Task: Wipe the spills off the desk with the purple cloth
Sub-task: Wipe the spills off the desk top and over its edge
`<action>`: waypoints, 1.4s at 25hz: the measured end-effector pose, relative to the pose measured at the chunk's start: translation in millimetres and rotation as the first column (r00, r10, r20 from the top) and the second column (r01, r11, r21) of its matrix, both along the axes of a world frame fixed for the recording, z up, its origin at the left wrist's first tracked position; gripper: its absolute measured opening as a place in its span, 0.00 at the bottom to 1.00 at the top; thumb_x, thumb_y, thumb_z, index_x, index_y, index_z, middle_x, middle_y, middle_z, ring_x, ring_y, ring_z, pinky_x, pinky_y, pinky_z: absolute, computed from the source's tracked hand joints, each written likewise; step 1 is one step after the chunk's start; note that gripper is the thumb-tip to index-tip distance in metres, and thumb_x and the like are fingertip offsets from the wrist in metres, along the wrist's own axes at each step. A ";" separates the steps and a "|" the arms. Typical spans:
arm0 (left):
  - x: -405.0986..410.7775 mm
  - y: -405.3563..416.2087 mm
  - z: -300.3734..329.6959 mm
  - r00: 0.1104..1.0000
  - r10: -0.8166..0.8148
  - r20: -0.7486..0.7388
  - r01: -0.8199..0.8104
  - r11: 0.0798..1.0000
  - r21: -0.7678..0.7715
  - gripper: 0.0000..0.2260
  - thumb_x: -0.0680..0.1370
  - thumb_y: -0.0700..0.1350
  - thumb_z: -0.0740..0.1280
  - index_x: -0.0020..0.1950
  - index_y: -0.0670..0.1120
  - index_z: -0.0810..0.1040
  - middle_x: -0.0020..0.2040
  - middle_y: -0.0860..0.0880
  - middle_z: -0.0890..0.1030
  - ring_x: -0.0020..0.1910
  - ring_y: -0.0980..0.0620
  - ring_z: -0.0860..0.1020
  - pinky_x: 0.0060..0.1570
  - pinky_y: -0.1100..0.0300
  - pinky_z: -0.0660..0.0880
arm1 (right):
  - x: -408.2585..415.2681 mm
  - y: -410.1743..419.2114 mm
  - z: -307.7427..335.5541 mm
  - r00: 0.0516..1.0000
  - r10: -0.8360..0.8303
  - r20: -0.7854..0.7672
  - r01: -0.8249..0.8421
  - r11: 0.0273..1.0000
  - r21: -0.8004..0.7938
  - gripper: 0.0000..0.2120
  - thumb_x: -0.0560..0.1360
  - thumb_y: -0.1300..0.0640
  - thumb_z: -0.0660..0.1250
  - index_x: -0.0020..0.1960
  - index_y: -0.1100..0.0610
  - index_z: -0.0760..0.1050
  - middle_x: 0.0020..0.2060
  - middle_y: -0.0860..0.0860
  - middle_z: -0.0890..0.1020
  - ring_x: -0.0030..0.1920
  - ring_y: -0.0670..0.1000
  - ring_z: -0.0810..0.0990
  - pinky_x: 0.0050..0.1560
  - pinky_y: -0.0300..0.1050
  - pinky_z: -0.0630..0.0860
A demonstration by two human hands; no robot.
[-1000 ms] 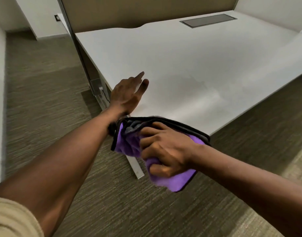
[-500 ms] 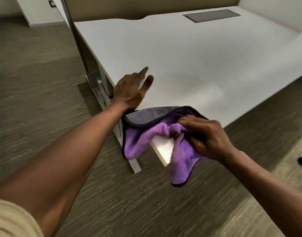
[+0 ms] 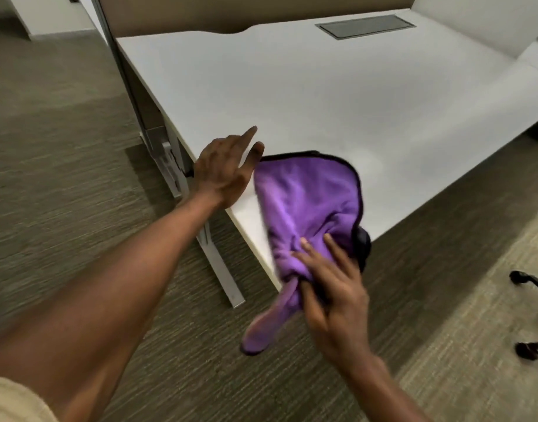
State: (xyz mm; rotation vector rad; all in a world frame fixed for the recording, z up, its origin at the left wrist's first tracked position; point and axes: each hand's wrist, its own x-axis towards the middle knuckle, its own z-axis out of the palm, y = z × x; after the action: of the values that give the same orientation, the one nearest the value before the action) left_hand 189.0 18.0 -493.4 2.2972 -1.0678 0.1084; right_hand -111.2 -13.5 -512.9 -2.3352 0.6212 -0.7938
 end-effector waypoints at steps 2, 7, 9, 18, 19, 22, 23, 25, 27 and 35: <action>0.3 2.1 -2.5 0.999 -0.032 -0.005 0.032 0.999 0.024 0.34 0.79 0.69 0.41 0.80 0.57 0.63 0.69 0.50 0.77 0.69 0.46 0.73 0.70 0.46 0.68 | 7.7 10.3 6.8 0.996 0.057 -0.074 -0.060 0.998 -0.036 0.20 0.76 0.45 0.66 0.68 0.37 0.77 0.69 0.32 0.76 0.78 0.44 0.66 0.75 0.50 0.63; 0.3 2.0 3.2 0.998 -0.057 0.007 0.057 0.998 0.010 0.35 0.81 0.70 0.39 0.81 0.55 0.63 0.69 0.48 0.77 0.67 0.45 0.74 0.68 0.47 0.69 | 62.0 -38.6 34.6 0.941 -0.008 -0.338 -0.007 0.999 -0.045 0.21 0.78 0.49 0.65 0.69 0.37 0.75 0.70 0.38 0.77 0.78 0.50 0.68 0.74 0.55 0.65; -3.0 3.2 1.1 0.998 -0.065 -0.002 0.065 0.998 -0.016 0.32 0.81 0.69 0.42 0.82 0.57 0.58 0.69 0.49 0.78 0.67 0.45 0.74 0.69 0.47 0.69 | 77.7 -61.5 35.5 0.921 -0.110 -0.373 0.101 0.994 -0.042 0.21 0.80 0.49 0.62 0.72 0.38 0.71 0.72 0.44 0.77 0.79 0.52 0.66 0.76 0.55 0.63; -5.5 4.5 7.3 0.995 -0.088 -0.040 0.086 0.995 -0.048 0.32 0.81 0.69 0.44 0.83 0.61 0.39 0.72 0.47 0.76 0.72 0.47 0.72 0.75 0.46 0.63 | 119.7 -111.2 50.8 0.760 -0.557 -0.336 0.589 0.808 -0.007 0.19 0.81 0.53 0.60 0.71 0.44 0.76 0.70 0.53 0.78 0.77 0.59 0.68 0.79 0.58 0.58; -5.2 4.5 7.5 0.996 -0.085 -0.038 0.083 0.995 -0.048 0.32 0.81 0.68 0.44 0.83 0.60 0.40 0.73 0.47 0.75 0.73 0.47 0.71 0.76 0.47 0.62 | 122.7 -111.3 51.4 0.747 -0.573 -0.338 0.609 0.793 0.000 0.19 0.82 0.53 0.59 0.71 0.45 0.75 0.70 0.54 0.78 0.77 0.59 0.68 0.79 0.58 0.56; -4.4 4.4 6.2 0.996 -0.072 -0.055 0.072 0.997 -0.018 0.32 0.81 0.68 0.45 0.83 0.61 0.40 0.75 0.48 0.73 0.76 0.47 0.68 0.77 0.47 0.60 | 126.6 -110.2 52.5 0.735 -0.584 -0.345 0.618 0.786 -0.014 0.20 0.82 0.53 0.58 0.72 0.46 0.74 0.71 0.54 0.77 0.77 0.60 0.67 0.80 0.58 0.53; -4.0 4.4 5.6 0.996 -0.066 -0.055 0.066 0.998 -0.011 0.32 0.81 0.68 0.45 0.83 0.61 0.40 0.76 0.48 0.72 0.76 0.47 0.67 0.77 0.47 0.59 | 127.1 -110.4 53.1 0.737 -0.579 -0.349 0.613 0.790 -0.016 0.20 0.82 0.53 0.58 0.73 0.46 0.74 0.71 0.54 0.77 0.77 0.60 0.67 0.80 0.59 0.53; -3.7 4.0 4.8 0.998 -0.053 -0.039 0.053 0.999 -0.002 0.31 0.82 0.67 0.47 0.83 0.61 0.42 0.76 0.48 0.73 0.77 0.47 0.66 0.77 0.47 0.60 | 126.8 -111.2 54.2 0.740 -0.569 -0.359 0.607 0.794 -0.006 0.21 0.82 0.53 0.57 0.74 0.46 0.73 0.71 0.54 0.77 0.78 0.60 0.66 0.81 0.60 0.54; -3.7 4.0 3.9 0.999 -0.046 -0.025 0.046 0.999 0.002 0.31 0.82 0.67 0.48 0.83 0.60 0.44 0.75 0.47 0.73 0.76 0.46 0.67 0.76 0.48 0.61 | 127.3 -113.0 54.4 0.744 -0.554 -0.374 0.595 0.803 -0.006 0.21 0.82 0.53 0.57 0.75 0.46 0.72 0.71 0.53 0.77 0.78 0.60 0.65 0.81 0.60 0.53; -3.9 3.9 3.3 0.999 -0.033 0.016 0.033 0.999 0.030 0.31 0.83 0.68 0.46 0.83 0.59 0.47 0.75 0.48 0.73 0.75 0.47 0.67 0.74 0.50 0.63 | 149.1 -131.7 53.4 0.832 -0.294 -0.471 0.305 0.951 -0.055 0.21 0.83 0.50 0.58 0.75 0.39 0.69 0.77 0.43 0.70 0.80 0.58 0.62 0.81 0.64 0.54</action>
State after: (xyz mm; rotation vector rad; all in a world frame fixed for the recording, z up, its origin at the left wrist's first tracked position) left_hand 185.1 21.9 -490.1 2.3078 -1.1226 0.0995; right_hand 37.9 -145.1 -459.4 -2.4549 1.2267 -0.3232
